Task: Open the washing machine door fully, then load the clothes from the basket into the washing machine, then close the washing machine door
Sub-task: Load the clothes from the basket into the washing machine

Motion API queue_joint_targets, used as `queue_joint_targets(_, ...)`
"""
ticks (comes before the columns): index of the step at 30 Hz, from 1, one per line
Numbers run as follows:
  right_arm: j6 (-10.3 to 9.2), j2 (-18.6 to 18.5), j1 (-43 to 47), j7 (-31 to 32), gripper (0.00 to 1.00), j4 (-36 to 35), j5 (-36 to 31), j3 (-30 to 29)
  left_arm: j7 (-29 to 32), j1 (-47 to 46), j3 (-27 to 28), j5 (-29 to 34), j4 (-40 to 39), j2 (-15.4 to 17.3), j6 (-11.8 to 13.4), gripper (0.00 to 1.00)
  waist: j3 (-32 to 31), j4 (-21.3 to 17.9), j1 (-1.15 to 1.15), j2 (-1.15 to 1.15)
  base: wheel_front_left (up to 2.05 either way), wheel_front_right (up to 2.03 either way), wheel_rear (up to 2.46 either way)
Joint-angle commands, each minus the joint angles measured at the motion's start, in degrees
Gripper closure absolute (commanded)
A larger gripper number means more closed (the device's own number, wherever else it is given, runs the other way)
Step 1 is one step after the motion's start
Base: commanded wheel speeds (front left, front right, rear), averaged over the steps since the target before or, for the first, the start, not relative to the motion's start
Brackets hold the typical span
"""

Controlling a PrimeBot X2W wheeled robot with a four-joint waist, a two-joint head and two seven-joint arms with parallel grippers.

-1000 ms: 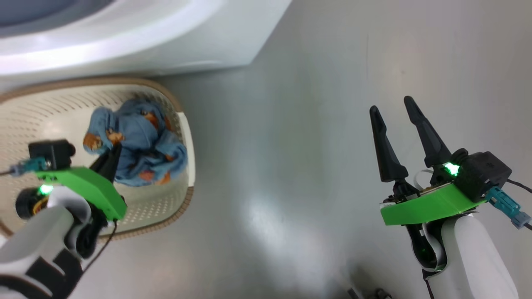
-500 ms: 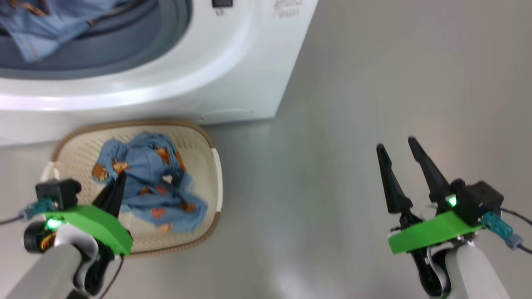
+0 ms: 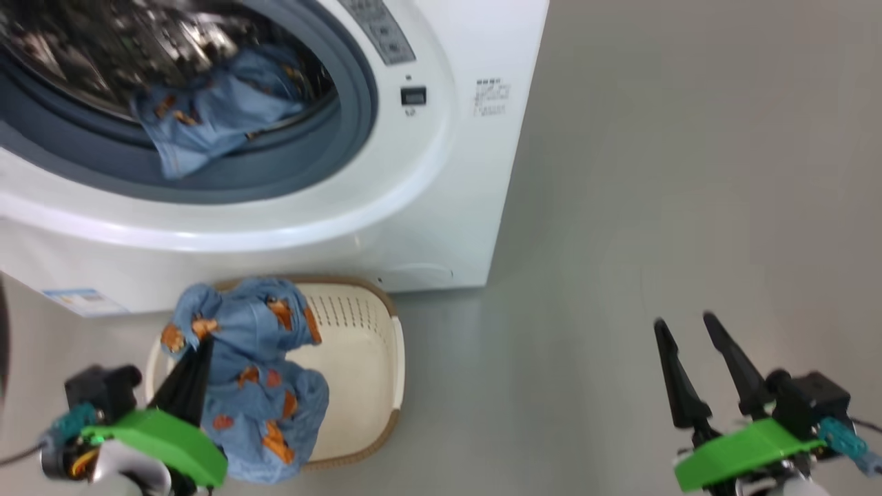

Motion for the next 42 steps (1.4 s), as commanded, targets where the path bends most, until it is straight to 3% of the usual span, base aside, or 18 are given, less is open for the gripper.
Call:
queue_joint_targets(1, 0.09, -0.87, 1.57, -0.69, 0.0, -0.97, 0.61, 0.96, -0.37, 1.32, 3.54, 1.46, -2.28, 1.48, 0.09, 1.0, -4.5, 1.17, 0.0, 0.0, 0.0, 0.0, 0.0)
queue_joint_targets(11, 0.09, -1.62, 7.49, -0.69, 0.0, -1.54, 1.79, -0.89, -0.37, 13.73, 15.02, 9.16, -12.11, -1.16, 0.09, 1.0, -9.54, 1.82, 0.0, 0.0, 0.0, 0.0, 0.0)
queue_joint_targets(20, 0.09, -2.24, 9.65, -0.69, 0.0, -1.7, 2.22, -1.83, -0.37, 21.51, 21.1, 13.28, -19.73, -4.51, 0.09, 1.0, -11.53, 2.31, 0.0, 0.0, 0.0, 0.0, 0.0)
queue_joint_targets(35, 0.09, -2.06, 9.37, -0.69, 0.0, -2.2, 2.08, -1.92, -0.37, 22.85, 22.66, 13.76, -22.19, -6.18, 0.09, 1.0, -10.74, 2.05, 0.0, 0.0, 0.0, 0.0, 0.0)
queue_joint_targets(42, 0.09, -1.39, 8.46, -0.69, 0.0, -2.85, 1.76, -1.93, -0.37, 19.12, 22.65, 12.98, -23.15, -6.01, 0.09, 1.0, -8.04, 1.65, 0.0, 0.0, 0.0, 0.0, 0.0)
